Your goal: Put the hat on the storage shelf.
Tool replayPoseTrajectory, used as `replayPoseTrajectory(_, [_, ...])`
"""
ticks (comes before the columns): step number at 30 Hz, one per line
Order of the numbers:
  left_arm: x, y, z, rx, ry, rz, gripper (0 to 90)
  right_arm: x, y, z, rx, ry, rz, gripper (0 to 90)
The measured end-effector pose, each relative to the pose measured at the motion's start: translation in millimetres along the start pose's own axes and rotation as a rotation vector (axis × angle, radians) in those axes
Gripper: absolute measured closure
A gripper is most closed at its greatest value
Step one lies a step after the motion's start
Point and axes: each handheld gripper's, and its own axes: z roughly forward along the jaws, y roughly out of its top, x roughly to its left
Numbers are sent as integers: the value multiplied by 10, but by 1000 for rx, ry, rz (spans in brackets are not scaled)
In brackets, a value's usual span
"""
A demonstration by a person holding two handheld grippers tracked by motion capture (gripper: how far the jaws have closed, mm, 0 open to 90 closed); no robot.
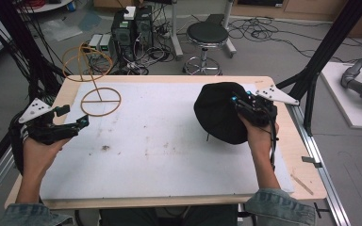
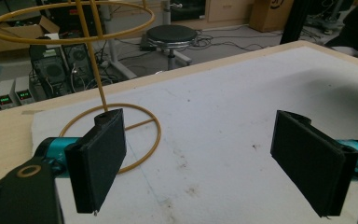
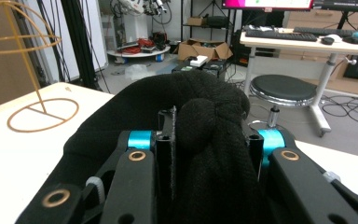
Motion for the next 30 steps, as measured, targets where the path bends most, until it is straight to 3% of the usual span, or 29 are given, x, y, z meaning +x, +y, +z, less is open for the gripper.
replayPoseTrajectory(10, [-1, -17, -43, 3, 4, 7, 184, 141, 230, 244, -2, 21, 2, 680])
replayPoseTrajectory(14, [-11, -29, -75, 4, 4, 9, 184, 182, 328, 339, -15, 29, 24, 680])
replayPoseTrajectory(30, [-35, -52, -161, 2, 4, 12, 184, 509, 808, 880, -50, 120, 50, 676])
